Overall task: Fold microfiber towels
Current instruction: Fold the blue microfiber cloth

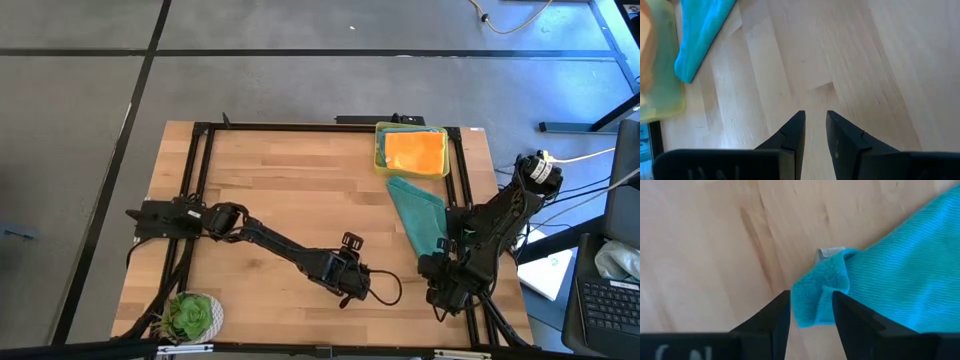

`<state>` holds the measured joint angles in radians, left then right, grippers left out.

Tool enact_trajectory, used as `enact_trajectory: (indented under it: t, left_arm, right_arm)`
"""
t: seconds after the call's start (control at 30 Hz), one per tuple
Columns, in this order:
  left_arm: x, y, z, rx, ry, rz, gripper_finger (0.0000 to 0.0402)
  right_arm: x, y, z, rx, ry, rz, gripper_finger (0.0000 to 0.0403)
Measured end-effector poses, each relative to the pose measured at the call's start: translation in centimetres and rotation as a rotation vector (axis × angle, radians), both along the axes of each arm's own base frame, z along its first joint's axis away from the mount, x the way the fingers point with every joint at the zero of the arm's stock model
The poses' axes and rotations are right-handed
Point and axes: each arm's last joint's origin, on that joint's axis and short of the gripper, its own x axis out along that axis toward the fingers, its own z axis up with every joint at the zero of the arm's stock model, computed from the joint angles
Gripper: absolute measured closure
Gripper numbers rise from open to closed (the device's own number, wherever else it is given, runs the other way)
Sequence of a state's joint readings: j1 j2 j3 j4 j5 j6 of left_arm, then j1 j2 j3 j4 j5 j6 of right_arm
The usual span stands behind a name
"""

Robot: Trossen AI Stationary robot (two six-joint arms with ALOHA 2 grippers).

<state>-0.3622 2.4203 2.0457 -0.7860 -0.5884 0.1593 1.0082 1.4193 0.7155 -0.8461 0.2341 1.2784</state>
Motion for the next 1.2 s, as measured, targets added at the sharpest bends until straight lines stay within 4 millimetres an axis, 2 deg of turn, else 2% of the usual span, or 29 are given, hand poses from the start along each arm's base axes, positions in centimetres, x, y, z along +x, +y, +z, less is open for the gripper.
enact_trajectory:
  t: [0.33,0.47,0.67,0.87,0.97,1.13,1.2]
  left_arm:
    - [0.0,0.1,0.0,0.001,0.0,0.003,0.0331]
    - [0.0,0.1,0.0,0.001,0.0,0.003,0.0331]
    - [0.0,0.1,0.0,0.001,0.0,0.003,0.0331]
    - [0.0,0.1,0.0,0.001,0.0,0.003,0.0331]
    - [0.0,0.1,0.0,0.001,0.0,0.003,0.0331]
    - [0.0,0.2,-0.1,0.006,0.01,0.005,0.0331]
    - [0.0,0.3,-0.1,0.007,0.013,0.005,0.0331]
  right_arm:
    - [-0.1,0.0,0.6,-0.03,0.007,-0.022,0.0254]
    - [-0.3,-0.4,0.0,-0.049,-0.019,-0.047,0.0254]
    - [-0.1,0.0,-1.1,0.039,-0.089,-0.06,0.0254]
    - [-0.1,-0.1,-1.4,0.04,-0.113,-0.065,0.0258]
    - [0.0,0.0,-1.3,0.035,-0.132,-0.041,0.0285]
    - [-0.1,0.3,-1.3,0.043,-0.133,0.016,0.0382]
    - [-0.3,0.4,-1.4,0.044,-0.131,0.021,0.039]
